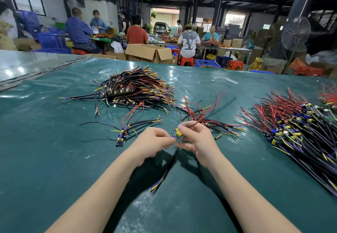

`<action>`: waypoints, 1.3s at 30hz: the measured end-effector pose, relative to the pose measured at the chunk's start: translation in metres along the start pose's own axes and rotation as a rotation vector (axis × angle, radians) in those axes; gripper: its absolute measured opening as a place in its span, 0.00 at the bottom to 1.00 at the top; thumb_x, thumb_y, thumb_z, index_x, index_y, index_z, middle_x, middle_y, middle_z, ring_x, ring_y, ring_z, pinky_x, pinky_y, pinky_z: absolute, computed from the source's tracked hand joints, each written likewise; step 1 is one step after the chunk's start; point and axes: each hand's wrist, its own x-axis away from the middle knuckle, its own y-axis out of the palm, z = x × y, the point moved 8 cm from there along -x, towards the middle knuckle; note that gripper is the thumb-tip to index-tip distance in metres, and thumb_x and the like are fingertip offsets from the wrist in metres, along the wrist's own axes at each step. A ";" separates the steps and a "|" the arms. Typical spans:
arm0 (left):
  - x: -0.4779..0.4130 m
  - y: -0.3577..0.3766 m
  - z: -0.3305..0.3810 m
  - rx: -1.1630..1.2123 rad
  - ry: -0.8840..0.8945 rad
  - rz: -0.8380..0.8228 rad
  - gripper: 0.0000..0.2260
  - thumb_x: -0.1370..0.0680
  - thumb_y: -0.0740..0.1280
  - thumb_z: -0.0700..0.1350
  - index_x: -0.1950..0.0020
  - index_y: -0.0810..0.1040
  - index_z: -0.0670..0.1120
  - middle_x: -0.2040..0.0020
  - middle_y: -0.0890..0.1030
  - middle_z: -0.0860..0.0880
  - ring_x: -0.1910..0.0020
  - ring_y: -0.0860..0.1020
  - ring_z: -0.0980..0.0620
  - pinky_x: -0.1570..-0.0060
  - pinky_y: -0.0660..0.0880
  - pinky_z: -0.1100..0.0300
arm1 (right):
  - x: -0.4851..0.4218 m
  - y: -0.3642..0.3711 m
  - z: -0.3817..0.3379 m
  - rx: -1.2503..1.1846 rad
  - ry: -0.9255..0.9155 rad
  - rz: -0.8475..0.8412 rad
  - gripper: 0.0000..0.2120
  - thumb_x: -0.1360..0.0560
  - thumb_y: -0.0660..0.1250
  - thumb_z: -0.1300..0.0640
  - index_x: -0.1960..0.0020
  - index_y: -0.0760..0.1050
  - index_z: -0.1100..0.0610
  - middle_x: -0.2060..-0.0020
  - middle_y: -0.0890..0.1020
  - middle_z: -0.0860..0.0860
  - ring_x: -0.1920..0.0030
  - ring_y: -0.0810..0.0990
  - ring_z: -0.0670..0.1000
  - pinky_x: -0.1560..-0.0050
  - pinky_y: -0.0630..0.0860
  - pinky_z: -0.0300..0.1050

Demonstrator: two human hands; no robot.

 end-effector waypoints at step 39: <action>0.011 0.001 0.033 -0.476 0.505 0.270 0.09 0.23 0.66 0.44 0.64 0.76 0.49 0.70 0.80 0.52 0.77 0.72 0.63 0.65 0.69 0.61 | -0.002 -0.009 -0.006 -0.166 -0.067 0.072 0.05 0.23 0.61 0.64 0.58 0.71 0.59 0.69 0.74 0.52 0.78 0.76 0.45 0.78 0.73 0.35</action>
